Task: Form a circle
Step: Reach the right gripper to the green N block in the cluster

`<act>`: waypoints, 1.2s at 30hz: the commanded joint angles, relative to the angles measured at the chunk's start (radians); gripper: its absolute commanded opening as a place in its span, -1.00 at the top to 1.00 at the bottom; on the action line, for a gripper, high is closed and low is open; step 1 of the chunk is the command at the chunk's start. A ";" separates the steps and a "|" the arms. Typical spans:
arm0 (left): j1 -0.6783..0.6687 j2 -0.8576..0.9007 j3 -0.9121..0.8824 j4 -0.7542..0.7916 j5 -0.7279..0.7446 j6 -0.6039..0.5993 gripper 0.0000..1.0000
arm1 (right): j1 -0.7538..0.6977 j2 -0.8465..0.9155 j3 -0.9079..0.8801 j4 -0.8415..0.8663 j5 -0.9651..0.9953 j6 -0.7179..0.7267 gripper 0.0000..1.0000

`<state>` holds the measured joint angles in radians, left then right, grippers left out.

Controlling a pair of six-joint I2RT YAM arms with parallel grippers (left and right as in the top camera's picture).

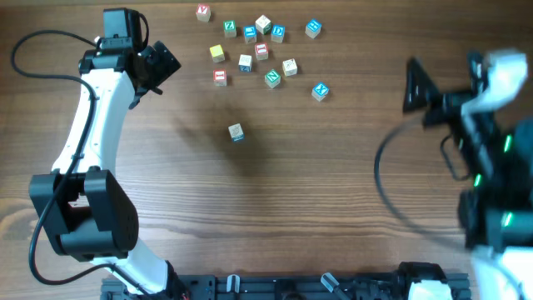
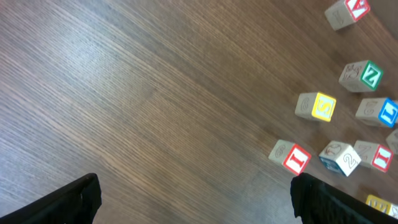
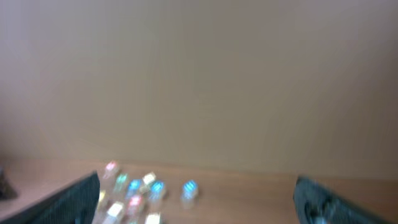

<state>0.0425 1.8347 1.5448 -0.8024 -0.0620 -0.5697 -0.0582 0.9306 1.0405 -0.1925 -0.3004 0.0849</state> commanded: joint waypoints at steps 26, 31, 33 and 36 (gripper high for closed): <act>0.005 -0.006 0.010 0.001 -0.014 0.016 -1.00 | 0.398 1.356 0.804 -0.447 -0.263 0.154 -0.41; 0.005 -0.006 0.010 0.001 -0.014 0.016 -1.00 | 0.484 1.404 0.803 -0.410 -0.018 0.148 -0.25; 0.005 -0.006 0.010 0.001 -0.014 0.016 -1.00 | 0.516 1.404 0.803 -0.383 0.106 0.115 -0.31; 0.005 -0.006 0.010 0.001 -0.014 0.016 -1.00 | 0.546 1.404 0.803 -0.348 0.182 -0.008 -0.32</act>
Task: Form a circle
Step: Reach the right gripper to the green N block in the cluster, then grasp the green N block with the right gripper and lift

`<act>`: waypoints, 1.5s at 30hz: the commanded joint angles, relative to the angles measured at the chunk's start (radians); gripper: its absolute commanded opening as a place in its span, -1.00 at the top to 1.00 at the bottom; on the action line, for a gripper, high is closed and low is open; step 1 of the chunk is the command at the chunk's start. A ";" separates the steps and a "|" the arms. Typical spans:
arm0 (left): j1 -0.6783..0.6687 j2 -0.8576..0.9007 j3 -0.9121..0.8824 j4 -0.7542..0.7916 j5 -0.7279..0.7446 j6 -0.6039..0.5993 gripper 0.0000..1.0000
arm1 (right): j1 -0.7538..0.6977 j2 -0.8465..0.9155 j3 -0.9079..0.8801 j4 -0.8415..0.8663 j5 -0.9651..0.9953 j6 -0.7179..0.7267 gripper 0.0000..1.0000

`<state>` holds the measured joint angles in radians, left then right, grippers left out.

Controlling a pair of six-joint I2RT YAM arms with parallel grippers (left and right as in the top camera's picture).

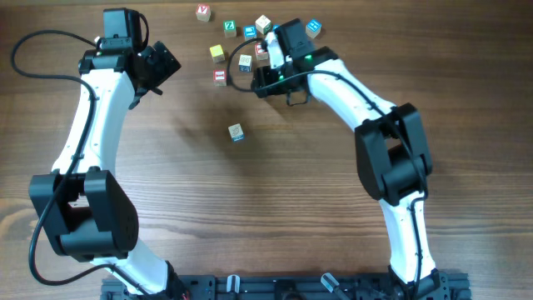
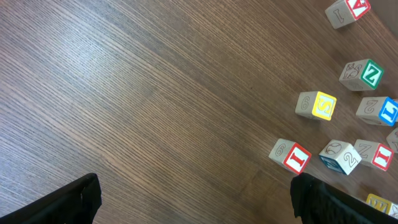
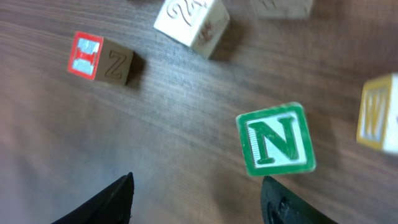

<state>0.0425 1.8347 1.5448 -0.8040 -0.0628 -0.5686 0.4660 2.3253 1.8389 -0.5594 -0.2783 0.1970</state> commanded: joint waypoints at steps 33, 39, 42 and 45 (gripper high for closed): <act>0.005 -0.006 0.010 0.003 -0.013 0.015 -1.00 | 0.040 0.073 0.005 0.180 0.360 -0.196 0.03; 0.005 -0.006 0.010 0.002 -0.013 0.015 -1.00 | 0.040 0.058 0.006 0.153 0.388 -0.195 0.39; 0.005 -0.006 0.010 0.002 -0.013 0.015 -1.00 | 0.040 0.045 0.006 0.131 0.387 -0.196 0.39; 0.005 -0.006 0.010 0.002 -0.013 0.015 -1.00 | 0.041 0.008 0.006 0.120 0.386 -0.195 0.39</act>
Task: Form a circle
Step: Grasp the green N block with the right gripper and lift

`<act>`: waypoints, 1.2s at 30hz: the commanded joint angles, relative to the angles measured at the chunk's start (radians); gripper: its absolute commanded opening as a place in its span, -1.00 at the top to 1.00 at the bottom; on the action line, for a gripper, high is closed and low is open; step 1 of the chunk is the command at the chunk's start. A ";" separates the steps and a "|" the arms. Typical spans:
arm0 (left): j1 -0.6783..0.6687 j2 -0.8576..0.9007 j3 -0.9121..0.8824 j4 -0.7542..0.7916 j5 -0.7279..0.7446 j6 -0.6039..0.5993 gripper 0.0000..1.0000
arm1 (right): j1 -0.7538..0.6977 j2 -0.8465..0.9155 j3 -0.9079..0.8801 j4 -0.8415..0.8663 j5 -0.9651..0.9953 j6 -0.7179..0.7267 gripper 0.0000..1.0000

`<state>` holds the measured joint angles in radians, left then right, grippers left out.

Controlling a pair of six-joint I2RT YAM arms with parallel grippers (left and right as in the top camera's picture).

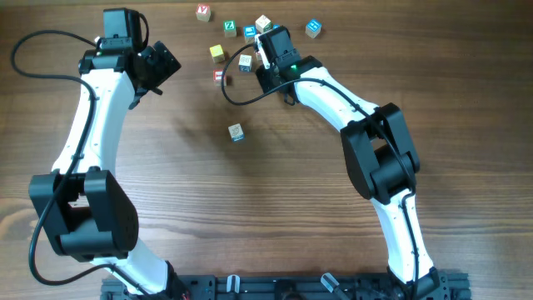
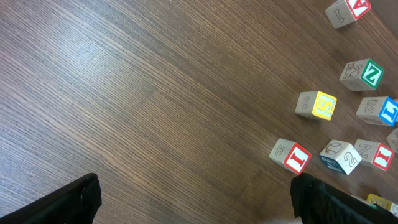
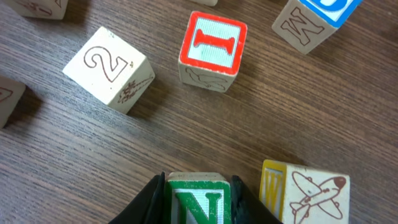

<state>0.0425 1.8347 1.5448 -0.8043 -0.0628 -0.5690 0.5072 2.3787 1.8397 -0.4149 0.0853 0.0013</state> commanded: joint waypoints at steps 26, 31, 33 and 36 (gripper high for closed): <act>0.005 -0.006 0.010 0.003 -0.013 0.015 -1.00 | 0.225 -0.372 -0.321 -0.243 0.037 0.659 0.53; 0.005 -0.006 0.010 0.003 -0.013 0.015 -1.00 | 0.235 -0.372 -0.409 -0.113 0.129 0.664 0.52; 0.005 -0.006 0.010 0.003 -0.013 0.015 -1.00 | 0.235 -0.372 -0.431 -0.069 0.129 0.671 0.53; 0.005 -0.006 0.010 0.003 -0.013 0.015 -1.00 | 0.235 -0.370 -0.445 -0.050 0.146 0.709 0.53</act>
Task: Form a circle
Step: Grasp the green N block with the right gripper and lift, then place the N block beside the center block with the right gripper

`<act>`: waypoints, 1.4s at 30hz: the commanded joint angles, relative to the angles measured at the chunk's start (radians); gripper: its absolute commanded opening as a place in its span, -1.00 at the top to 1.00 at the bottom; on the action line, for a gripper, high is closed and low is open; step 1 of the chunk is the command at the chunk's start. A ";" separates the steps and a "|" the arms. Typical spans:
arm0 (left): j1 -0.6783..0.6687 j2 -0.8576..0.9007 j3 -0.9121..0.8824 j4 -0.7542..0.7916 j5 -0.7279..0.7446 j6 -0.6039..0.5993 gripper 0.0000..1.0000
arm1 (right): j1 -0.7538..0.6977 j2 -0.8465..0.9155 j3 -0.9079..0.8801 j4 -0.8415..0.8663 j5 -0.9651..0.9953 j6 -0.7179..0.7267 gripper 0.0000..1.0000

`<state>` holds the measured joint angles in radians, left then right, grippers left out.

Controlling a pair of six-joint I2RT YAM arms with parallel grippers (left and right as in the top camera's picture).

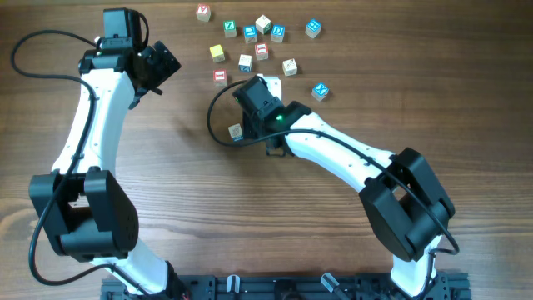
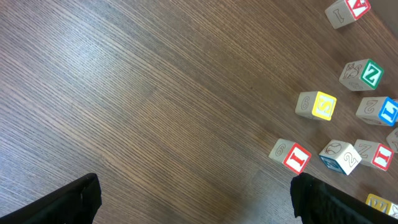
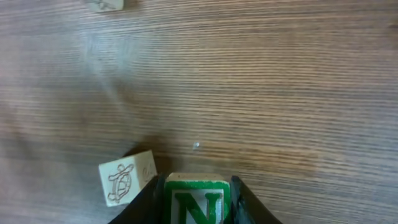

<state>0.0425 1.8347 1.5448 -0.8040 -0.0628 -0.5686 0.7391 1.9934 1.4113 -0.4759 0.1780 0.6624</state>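
A green N block (image 3: 198, 204) sits between the fingers of my right gripper (image 1: 252, 112), which is shut on it just above the table. Right beside it, to the left in the right wrist view, lies a lone pale block with a turtle drawing (image 3: 127, 177), also seen as the lone block (image 1: 236, 132) near mid-table. The other letter blocks lie in a loose cluster (image 1: 261, 52) at the far edge. My left gripper (image 2: 195, 201) hangs open and empty over bare wood at the far left, left of the cluster.
Nearest the left gripper are a yellow block (image 2: 316, 105) and a red I block (image 2: 291, 154). A blue X block (image 1: 321, 91) lies at the cluster's right end. The right arm (image 1: 350, 158) stretches across the table's middle right.
My right gripper has moved with the green N block from the cluster at the far edge down to the lone turtle block near mid-table. The left arm has not moved.
The right arm was first off at the right edge, its gripper open. Then it hung open over the green N block in the cluster. Then it was shut on that block there, and now holds it beside the lone turtle block. The left arm stayed still throughout.
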 commanded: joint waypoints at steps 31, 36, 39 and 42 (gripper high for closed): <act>0.005 -0.006 0.010 0.002 -0.013 0.015 -1.00 | 0.008 0.102 -0.018 0.148 0.177 0.100 0.01; 0.005 -0.006 0.010 0.003 -0.013 0.015 -1.00 | -0.042 0.102 -0.018 0.141 0.180 0.100 0.20; 0.005 -0.006 0.010 0.002 -0.013 0.015 -1.00 | -0.072 0.102 -0.018 0.095 0.113 0.100 0.37; 0.005 -0.006 0.010 0.002 -0.013 0.015 -1.00 | -0.080 0.102 -0.018 0.046 0.047 0.100 0.51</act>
<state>0.0425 1.8347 1.5448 -0.8043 -0.0628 -0.5686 0.6567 2.0766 1.4067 -0.4046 0.2947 0.7612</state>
